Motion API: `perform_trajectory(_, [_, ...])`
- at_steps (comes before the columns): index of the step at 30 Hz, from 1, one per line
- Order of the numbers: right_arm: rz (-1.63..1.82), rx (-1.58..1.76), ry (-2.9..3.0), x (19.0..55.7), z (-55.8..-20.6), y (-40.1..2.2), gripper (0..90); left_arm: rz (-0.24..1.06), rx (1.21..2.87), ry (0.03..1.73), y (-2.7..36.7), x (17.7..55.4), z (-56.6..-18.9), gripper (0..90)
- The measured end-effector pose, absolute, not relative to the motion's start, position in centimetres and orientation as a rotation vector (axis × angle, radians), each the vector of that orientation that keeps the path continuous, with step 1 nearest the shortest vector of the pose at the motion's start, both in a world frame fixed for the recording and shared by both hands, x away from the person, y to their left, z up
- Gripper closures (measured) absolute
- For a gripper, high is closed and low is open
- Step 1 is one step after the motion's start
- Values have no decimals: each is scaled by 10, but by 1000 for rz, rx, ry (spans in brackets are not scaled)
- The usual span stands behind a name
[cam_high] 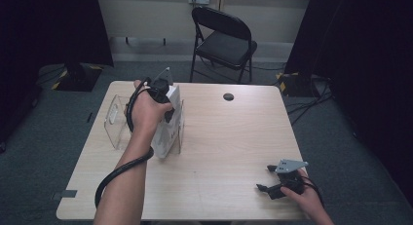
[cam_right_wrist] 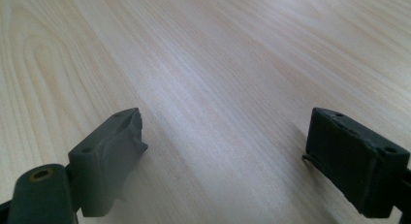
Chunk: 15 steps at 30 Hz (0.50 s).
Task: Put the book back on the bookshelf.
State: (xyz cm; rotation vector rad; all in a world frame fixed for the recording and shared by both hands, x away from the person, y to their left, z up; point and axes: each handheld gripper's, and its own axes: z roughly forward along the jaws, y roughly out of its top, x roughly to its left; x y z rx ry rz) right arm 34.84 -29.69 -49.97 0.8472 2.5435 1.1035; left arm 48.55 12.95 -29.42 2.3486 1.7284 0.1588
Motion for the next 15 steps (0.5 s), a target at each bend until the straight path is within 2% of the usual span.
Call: perform_trajectory(15, [1104,843,2543,349,-500,-297,124,166,2340,1751,128,492,-295,530])
